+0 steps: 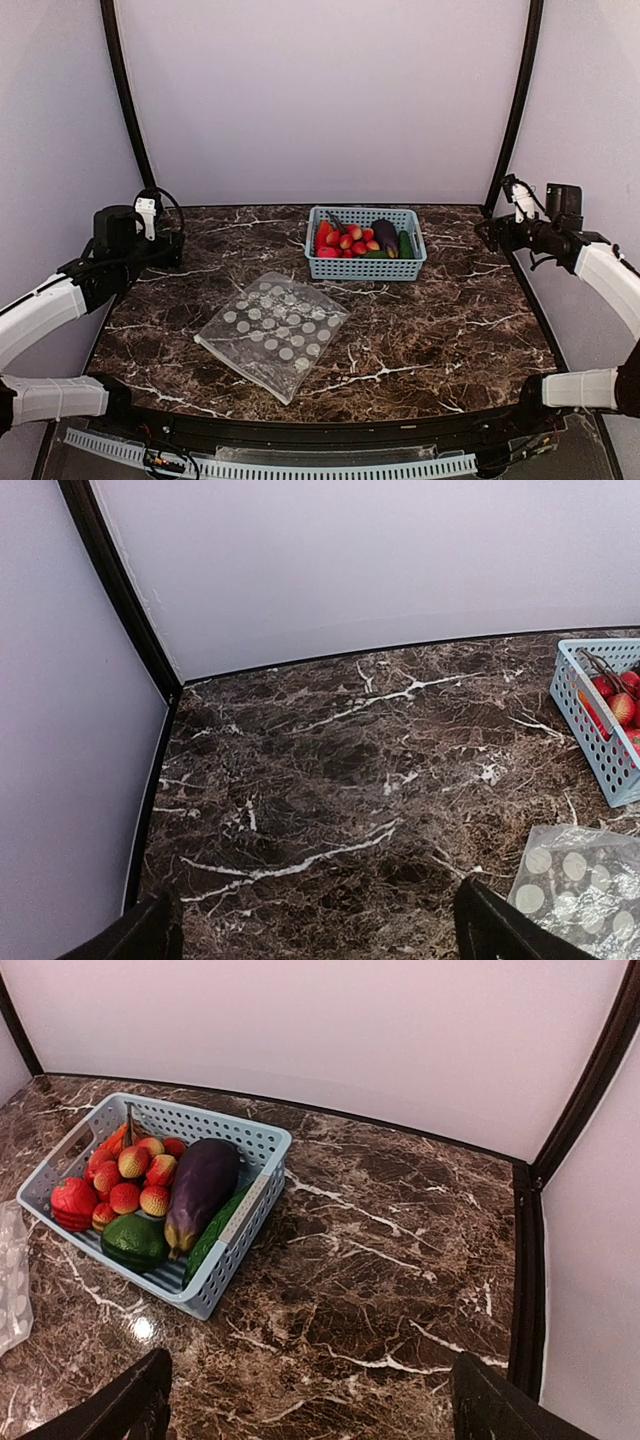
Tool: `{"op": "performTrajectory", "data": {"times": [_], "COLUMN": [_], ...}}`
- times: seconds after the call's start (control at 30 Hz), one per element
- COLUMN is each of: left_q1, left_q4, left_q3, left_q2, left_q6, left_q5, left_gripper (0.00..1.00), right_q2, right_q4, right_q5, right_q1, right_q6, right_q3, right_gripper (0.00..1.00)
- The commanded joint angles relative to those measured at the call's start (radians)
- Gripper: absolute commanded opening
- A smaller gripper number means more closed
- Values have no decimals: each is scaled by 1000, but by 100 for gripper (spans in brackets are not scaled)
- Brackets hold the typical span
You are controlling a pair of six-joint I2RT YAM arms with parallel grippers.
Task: Place the food in the zip-top bag and seal the zipper
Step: Adjust the bin at the center of the board.
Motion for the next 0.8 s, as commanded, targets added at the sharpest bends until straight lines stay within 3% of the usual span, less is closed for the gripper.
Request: {"op": "performTrajectory", "data": {"times": [0.0, 0.1, 0.43, 0.6, 0.77], "left_q1": [36, 52, 71, 70, 71], "left_q4": [9, 9, -56, -46, -35], "left_q3": [-57, -84, -66, -98, -96], "left_q2": [-56, -82, -47, -64, -104], "left_q6": [-41, -65, -109, -149, -70], "left_q5": [57, 68, 173, 9, 68], "left_gripper": [95, 97, 99, 99, 99], "right_q2": [12, 71, 506, 714, 856], "right_q4": [41, 21, -223, -335, -408], "right_q5": [-115, -175, -170, -116, -57], "right_q1": [-6, 18, 263, 386, 478], "right_q6": [-125, -196, -488, -573, -615], "right_q3": [2, 62, 466, 646, 756], "right_gripper": [95, 91, 52, 45, 44]}}
